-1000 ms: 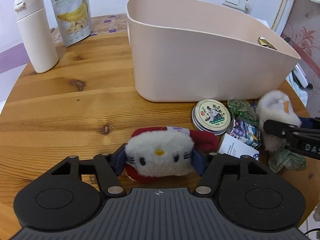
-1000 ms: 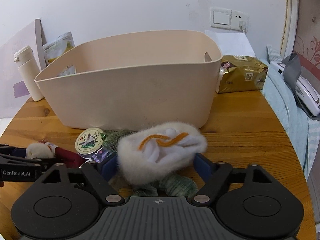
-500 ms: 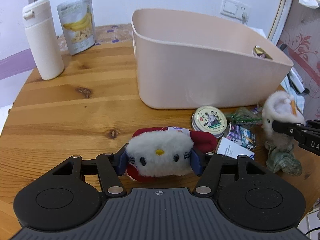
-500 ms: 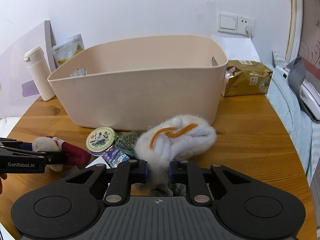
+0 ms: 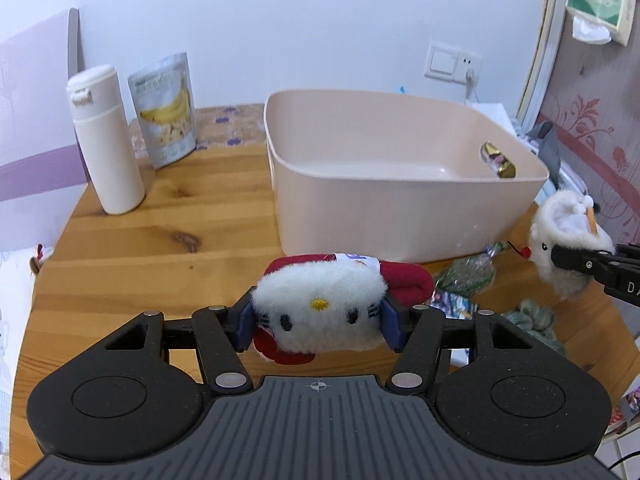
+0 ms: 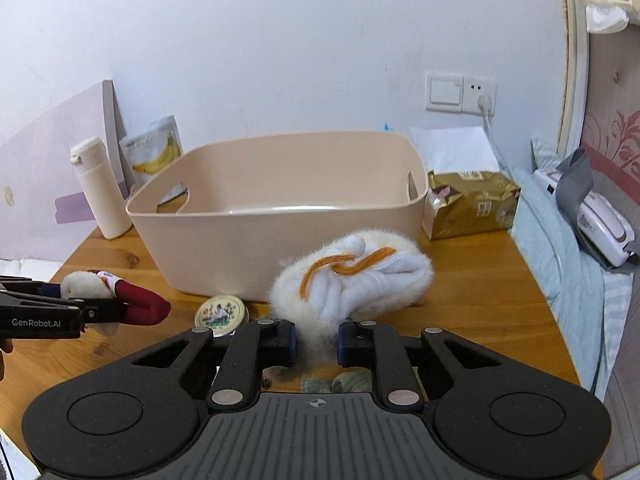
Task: Organize objects
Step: 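Carry both plushes into the beige bin and release them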
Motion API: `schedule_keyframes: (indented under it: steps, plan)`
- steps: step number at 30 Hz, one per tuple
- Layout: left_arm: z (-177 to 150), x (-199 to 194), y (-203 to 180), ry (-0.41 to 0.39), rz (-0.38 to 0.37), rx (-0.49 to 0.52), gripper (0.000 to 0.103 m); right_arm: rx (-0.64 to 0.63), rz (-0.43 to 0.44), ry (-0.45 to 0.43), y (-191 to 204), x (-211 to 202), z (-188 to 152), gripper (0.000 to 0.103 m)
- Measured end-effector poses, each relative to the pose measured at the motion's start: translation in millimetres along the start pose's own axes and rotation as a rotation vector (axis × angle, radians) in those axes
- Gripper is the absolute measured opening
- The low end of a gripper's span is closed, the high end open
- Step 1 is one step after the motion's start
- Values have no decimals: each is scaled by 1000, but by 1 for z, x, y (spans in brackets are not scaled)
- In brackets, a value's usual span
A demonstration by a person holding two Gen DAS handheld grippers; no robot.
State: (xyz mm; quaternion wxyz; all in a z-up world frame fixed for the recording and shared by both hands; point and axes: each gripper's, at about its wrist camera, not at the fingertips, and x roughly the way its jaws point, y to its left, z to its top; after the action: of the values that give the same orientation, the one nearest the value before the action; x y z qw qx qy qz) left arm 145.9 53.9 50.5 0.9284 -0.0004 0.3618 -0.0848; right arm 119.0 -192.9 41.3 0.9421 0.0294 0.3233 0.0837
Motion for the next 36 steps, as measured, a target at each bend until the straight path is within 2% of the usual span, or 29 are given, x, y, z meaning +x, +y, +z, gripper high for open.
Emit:
schedule_keyframes:
  steps: [10,21,30,36]
  plan:
    - [26,-23,-5,-100,-5,22,61,-4,-11,-66,-4,-17,14,17]
    - [69,-20,-13,-184,-21,30,61,-21,-20,-128,0,-17,44,17]
    - [101,10,-27,-190,-35,34,61,-16,-26,-170,-6,-6,70,17]
    - [111,43,-38,-145,-47,33,61,-15,-33,-164,-14,11,80,17]
